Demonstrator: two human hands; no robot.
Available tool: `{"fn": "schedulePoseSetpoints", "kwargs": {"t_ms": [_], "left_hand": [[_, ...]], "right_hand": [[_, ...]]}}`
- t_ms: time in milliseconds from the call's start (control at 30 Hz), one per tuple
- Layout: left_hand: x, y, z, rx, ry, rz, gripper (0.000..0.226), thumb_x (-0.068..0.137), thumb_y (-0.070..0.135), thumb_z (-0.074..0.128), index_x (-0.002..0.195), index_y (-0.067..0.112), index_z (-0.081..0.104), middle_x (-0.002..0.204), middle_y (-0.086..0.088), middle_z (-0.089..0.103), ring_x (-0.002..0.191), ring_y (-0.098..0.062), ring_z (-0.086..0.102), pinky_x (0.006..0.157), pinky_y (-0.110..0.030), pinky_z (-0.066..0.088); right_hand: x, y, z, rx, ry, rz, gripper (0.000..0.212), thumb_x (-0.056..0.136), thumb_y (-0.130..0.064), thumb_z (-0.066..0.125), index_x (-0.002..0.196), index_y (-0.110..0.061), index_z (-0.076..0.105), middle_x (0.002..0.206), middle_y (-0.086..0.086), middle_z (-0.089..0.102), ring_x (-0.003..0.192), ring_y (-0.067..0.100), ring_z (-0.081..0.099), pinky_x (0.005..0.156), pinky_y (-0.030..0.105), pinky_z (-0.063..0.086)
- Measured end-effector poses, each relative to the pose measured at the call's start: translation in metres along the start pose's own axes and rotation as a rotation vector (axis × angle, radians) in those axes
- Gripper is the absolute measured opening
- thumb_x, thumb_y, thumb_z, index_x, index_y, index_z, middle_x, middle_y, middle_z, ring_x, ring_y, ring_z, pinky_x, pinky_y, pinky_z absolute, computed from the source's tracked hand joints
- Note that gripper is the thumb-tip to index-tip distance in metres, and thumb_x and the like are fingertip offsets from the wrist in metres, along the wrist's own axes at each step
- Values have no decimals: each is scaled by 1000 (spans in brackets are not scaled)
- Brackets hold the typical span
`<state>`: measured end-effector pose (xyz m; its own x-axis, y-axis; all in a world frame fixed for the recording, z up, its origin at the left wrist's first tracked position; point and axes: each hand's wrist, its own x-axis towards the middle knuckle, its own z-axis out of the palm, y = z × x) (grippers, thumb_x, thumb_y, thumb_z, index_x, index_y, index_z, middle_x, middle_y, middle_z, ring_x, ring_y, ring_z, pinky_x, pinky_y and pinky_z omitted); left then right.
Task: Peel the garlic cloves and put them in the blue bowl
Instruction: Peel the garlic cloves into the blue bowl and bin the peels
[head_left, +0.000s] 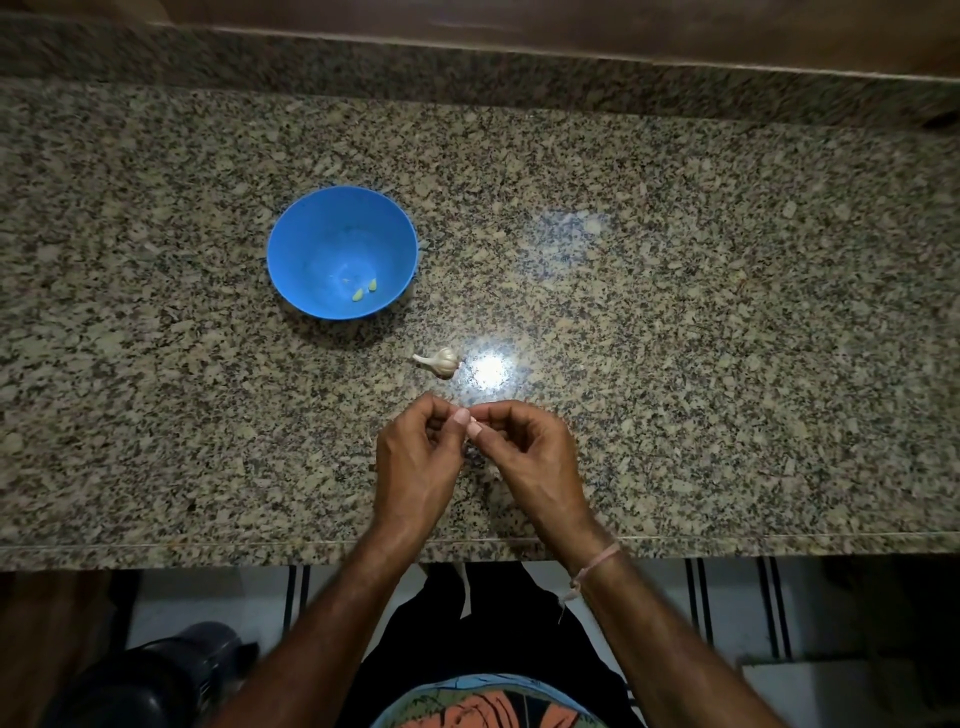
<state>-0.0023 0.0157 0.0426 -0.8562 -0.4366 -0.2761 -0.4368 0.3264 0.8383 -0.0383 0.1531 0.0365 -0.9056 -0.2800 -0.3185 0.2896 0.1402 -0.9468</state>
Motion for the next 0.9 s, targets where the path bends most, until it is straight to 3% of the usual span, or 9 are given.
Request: {"fn": "schedulePoseSetpoints", "kwargs": {"t_ms": [133, 300, 500, 633, 700, 733, 767, 800, 900], "left_hand": [[-4, -3, 3, 65, -26, 43, 22, 106, 29, 59, 88, 15, 63, 71, 8, 58, 65, 2, 53, 55, -14, 38], [-4, -10, 7, 60, -74, 106, 28, 109, 27, 49, 87, 11, 53, 70, 5, 47, 60, -5, 37, 54, -20, 28], [-8, -1, 2, -42, -197, 33, 27, 112, 27, 39, 85, 24, 44, 76, 4, 44, 66, -1, 42, 58, -16, 34], [-8, 16, -1, -163, -261, -145, 26, 114, 28, 38, 93, 42, 44, 91, 22, 48, 81, 21, 52, 71, -1, 41], [-3, 12, -2, -315, -338, -265, 20, 113, 32, 40, 102, 36, 56, 103, 11, 61, 99, 5, 57, 95, -18, 50], [0, 9, -3, -386, -385, -328, 21, 113, 35, 42, 108, 29, 61, 108, -3, 65, 96, 1, 36, 99, -34, 53], [4, 6, -5, -434, -419, -385, 23, 112, 36, 43, 110, 23, 62, 104, -12, 65, 119, -33, 61, 91, -38, 57], [8, 4, -6, -479, -439, -433, 24, 112, 34, 44, 103, 20, 60, 87, -9, 61, 78, -13, 60, 75, -33, 54], [17, -6, -8, -596, -497, -532, 25, 112, 27, 42, 91, 19, 51, 70, 6, 42, 59, -7, 40, 57, -26, 34]], "right_hand": [[3, 4, -1, -229, 3, -160, 8, 97, -18, 75, 98, -10, 76, 89, -3, 76, 85, 12, 73, 77, 31, 63], [9, 6, 1, -505, -28, -281, 23, 103, -18, 67, 82, -13, 58, 72, -7, 54, 62, 4, 45, 58, 15, 38], [6, -1, -1, 28, -225, 192, 24, 107, -26, 57, 92, -8, 61, 87, 6, 58, 84, 16, 53, 80, 29, 48], [9, -1, 0, 64, -228, 197, 21, 108, -25, 56, 93, -12, 63, 89, 6, 60, 87, 16, 56, 82, 29, 50], [8, 0, 0, -93, -208, 84, 22, 108, -26, 57, 94, -10, 61, 87, 12, 60, 83, 15, 55, 77, 30, 49], [9, 0, -1, -176, -201, 28, 21, 108, -25, 57, 93, -11, 61, 85, 10, 60, 79, 14, 54, 73, 30, 48], [10, 0, 0, -250, -195, -30, 19, 107, -23, 58, 92, -12, 60, 81, 5, 59, 75, 11, 52, 69, 28, 47], [11, 0, 0, -329, -185, -98, 18, 107, -20, 59, 90, -13, 60, 78, -3, 58, 71, 6, 51, 66, 22, 45], [15, -1, 2, -516, -143, -281, 19, 104, -13, 60, 86, -15, 57, 75, -15, 52, 69, -3, 48, 64, 13, 40]]}}
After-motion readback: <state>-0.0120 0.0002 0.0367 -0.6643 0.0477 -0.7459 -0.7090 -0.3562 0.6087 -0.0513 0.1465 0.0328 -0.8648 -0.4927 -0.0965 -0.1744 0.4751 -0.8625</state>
